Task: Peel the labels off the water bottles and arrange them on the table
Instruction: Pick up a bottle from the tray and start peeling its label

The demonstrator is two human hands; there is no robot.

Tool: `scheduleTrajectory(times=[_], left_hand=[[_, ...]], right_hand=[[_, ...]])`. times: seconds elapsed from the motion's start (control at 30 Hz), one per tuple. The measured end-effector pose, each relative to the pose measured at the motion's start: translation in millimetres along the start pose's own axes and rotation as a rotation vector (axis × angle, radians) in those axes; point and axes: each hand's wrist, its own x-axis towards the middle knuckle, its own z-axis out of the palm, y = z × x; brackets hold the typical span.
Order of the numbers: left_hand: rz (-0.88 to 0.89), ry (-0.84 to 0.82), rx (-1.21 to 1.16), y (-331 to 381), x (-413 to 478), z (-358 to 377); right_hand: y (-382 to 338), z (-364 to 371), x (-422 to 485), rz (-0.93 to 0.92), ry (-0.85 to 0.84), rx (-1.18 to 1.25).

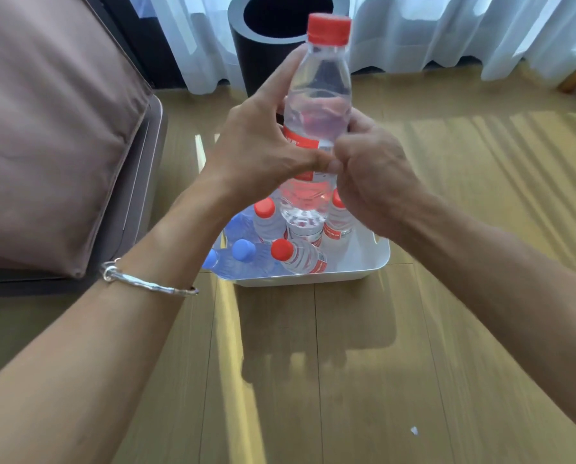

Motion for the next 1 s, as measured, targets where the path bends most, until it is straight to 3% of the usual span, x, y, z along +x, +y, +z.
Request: scheduleTrajectory(times=[0.2, 0.5, 0.6, 0.67, 0.73, 0.8, 1.0], left_hand=[[0.017, -0.099, -0.056, 0, 3, -13], [-0.003, -0.051, -0.176, -16, 1, -13], [-0.024, 0.037, -0.159, -23, 1, -8], [-0.053, 0.091, -0.157, -26, 0, -3], [-0.08, 0.144, -0.181, -27, 0, -2], [-0.113, 0.151, -0.202, -26, 0, -2], [-0.148, 0.102, -0.253, -28, -3, -7]], right_hand=[[6, 1, -3, 0.006, -0.073, -0.005], [-1, -4, -1, 0.011, -0.146, -0.153], [-4, -3, 3, -0.035, -0.016, -0.218], [-5, -1, 3, -0.171, 0.177, -0.447], [-6, 3, 1, -0.339, 0.251, -0.689], [-8, 4, -1, -0.375, 0.188, -0.77], [-12, -5, -4, -0.267, -0.005, -0.655]])
